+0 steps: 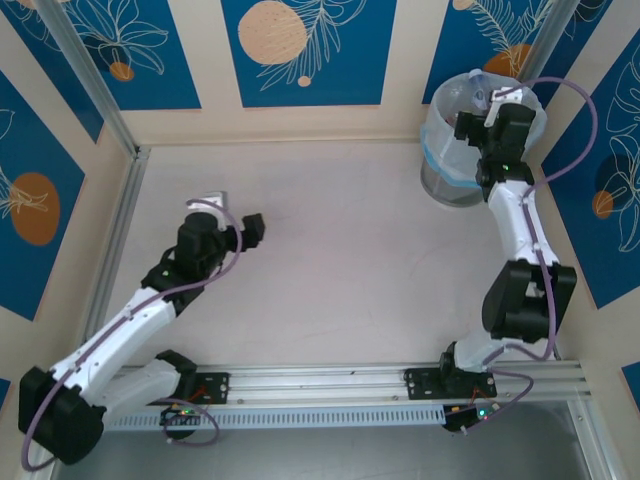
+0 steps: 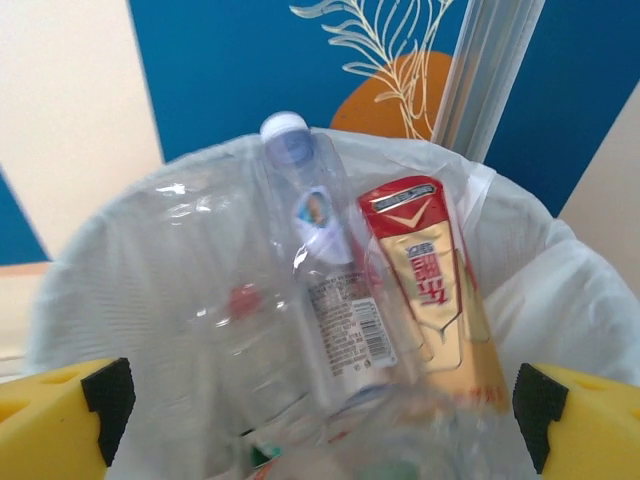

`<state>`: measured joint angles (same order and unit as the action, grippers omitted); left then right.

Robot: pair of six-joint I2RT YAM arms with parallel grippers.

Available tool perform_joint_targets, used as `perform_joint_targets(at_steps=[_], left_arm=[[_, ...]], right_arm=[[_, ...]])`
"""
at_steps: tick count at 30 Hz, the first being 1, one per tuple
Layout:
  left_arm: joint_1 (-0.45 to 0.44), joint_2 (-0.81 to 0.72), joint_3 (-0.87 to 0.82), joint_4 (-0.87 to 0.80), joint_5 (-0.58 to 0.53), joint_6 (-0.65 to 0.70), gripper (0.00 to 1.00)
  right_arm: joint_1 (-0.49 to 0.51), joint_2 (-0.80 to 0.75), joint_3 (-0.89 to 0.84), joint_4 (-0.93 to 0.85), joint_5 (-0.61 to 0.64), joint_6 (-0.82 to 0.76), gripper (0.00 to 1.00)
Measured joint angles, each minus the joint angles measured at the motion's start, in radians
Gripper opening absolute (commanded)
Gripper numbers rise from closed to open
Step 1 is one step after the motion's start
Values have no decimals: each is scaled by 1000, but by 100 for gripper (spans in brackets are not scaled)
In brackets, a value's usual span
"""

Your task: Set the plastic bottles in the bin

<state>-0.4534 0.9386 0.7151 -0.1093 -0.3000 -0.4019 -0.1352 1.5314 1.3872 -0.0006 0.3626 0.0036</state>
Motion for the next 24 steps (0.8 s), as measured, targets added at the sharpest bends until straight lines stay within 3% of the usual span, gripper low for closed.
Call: perform_joint_targets(at_steps=[5, 11, 16, 24], left_arm=[[163, -99, -117, -76, -227, 82, 99], [252, -95, -216, -52, -323, 124, 99], [309, -90, -292, 60, -309, 170, 99], [378, 47, -388, 294, -137, 258, 99]], right_arm=[[17, -240, -221, 37, -30, 121, 99], [-6, -402, -451, 38, -68, 215, 100], [-26, -462, -611, 36, -109, 248, 100], [-32, -481, -895, 171, -250, 241, 100]])
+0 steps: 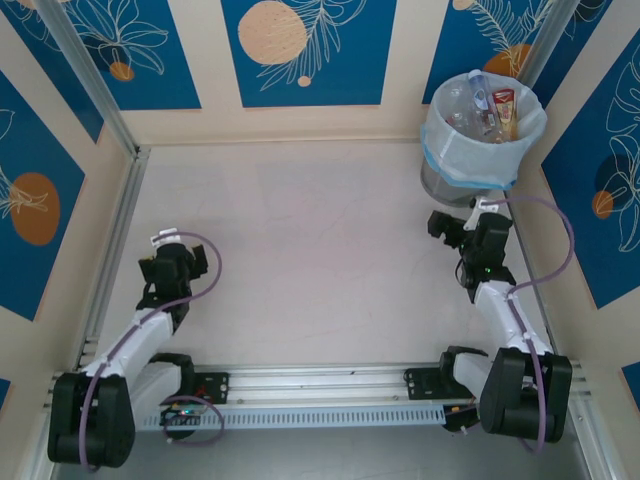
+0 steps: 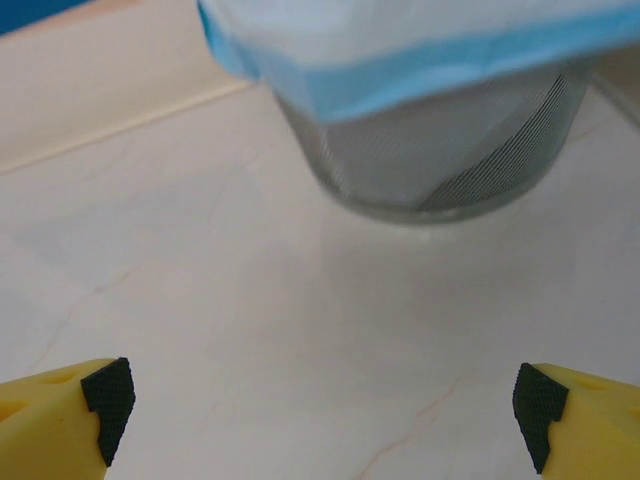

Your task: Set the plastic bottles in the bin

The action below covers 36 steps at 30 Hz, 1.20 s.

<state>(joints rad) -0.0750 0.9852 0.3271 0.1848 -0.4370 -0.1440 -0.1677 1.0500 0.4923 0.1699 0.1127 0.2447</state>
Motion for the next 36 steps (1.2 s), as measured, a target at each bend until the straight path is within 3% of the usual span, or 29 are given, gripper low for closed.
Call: perform_joint_targets(at_steps=[6, 14, 17, 21, 26, 33, 36], left_arm=[[7, 220, 28, 138, 125, 47, 99], [8, 465, 35, 509, 325, 131, 99], [8, 547, 43, 571, 360, 151, 99], [2, 556, 41, 622, 299, 150, 99], [-8, 555, 41, 658, 217, 146, 99], [-11, 555, 41, 669, 184, 146, 99], [-11, 555, 41, 669, 180, 146, 99]], right_arm=[[0, 24, -92, 83, -45, -21, 100], [8, 41, -122, 195, -97, -29, 100], [16, 48, -136, 239, -111, -29, 100], [35, 90, -155, 324, -99, -32, 100], [83, 224, -180, 489, 4, -27, 100], [199, 404, -267, 799, 63, -94, 100], [248, 480, -269, 853, 66, -144, 100]])
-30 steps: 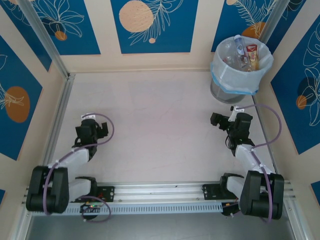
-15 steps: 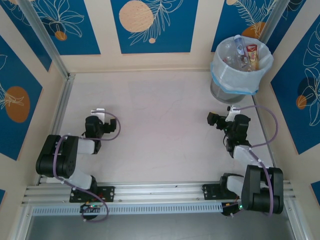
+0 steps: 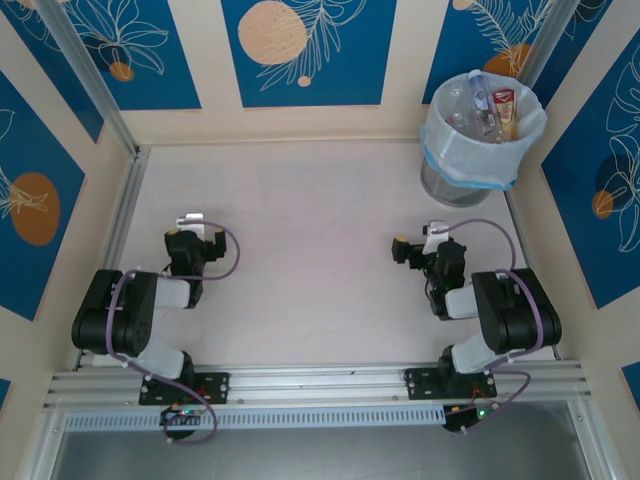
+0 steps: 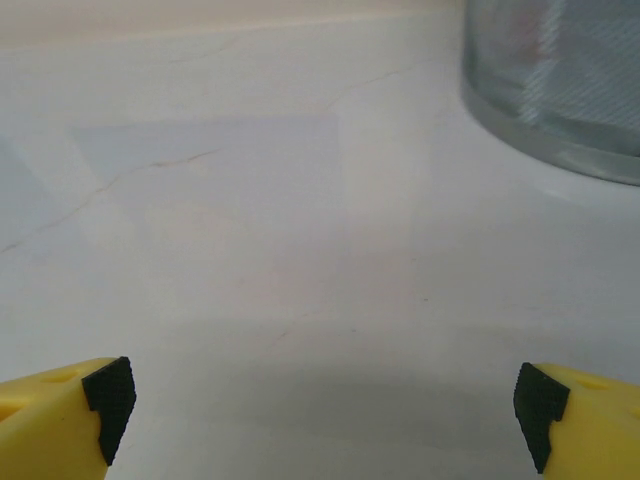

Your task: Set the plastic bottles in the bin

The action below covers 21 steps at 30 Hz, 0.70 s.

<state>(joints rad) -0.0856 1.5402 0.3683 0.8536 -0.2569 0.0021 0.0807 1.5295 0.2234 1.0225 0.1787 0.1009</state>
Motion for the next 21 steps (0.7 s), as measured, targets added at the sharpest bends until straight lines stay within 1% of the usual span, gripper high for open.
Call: perform_joint_targets(at_steps=[2, 4, 6, 8, 14, 16, 19, 21], left_arm=[[0, 0, 0, 0, -1, 0, 99], [0, 0, 0, 0, -4, 0, 99], [-1, 0, 0, 0, -7, 0, 99], [-1, 0, 0, 0, -7, 0, 99], [-2, 0, 0, 0, -7, 0, 99], [-2, 0, 0, 0, -7, 0, 99], [-2, 0, 0, 0, -6, 0, 99], [-2, 0, 0, 0, -6, 1, 99]], right_arm=[[6, 4, 48, -63, 6, -8, 99], [-30, 5, 122, -118, 0, 8, 99], [-66, 3, 163, -122, 6, 18, 99], [-77, 0, 174, -133, 16, 22, 99], [-71, 0, 174, -178, 16, 22, 99], [-72, 0, 175, -188, -21, 14, 99], [-98, 0, 175, -200, -134, 4, 99], [-109, 0, 175, -201, -180, 1, 99]])
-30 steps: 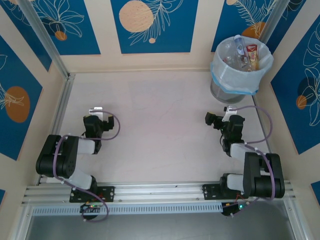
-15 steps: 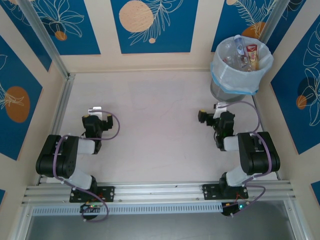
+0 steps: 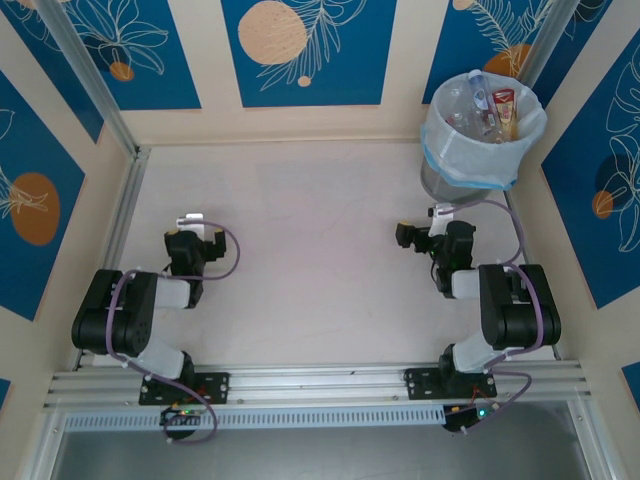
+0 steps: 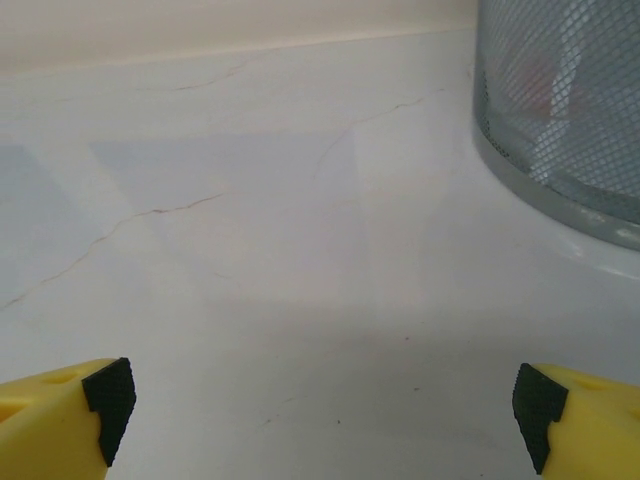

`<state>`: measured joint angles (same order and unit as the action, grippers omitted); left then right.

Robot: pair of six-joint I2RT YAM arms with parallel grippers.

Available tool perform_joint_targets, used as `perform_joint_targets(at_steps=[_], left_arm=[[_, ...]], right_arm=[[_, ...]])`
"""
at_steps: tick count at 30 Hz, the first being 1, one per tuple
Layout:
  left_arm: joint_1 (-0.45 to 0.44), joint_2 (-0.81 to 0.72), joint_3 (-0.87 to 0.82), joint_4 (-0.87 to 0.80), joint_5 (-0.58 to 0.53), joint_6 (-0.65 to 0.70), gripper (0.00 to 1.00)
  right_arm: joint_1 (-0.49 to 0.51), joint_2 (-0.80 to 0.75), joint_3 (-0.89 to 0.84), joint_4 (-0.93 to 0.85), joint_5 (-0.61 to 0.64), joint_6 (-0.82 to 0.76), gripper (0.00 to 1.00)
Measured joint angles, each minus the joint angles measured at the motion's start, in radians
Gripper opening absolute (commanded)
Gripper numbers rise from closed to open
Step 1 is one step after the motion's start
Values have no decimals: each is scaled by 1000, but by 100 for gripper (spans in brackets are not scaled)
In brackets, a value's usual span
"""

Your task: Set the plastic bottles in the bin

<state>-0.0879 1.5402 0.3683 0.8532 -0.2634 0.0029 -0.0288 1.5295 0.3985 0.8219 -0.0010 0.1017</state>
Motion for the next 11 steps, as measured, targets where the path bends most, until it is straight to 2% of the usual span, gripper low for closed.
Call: perform_joint_targets(at_steps=[11], left_arm=[[0, 0, 0, 0, 0, 0, 99]], right_arm=[[-3, 0, 0, 0, -58, -10, 99]])
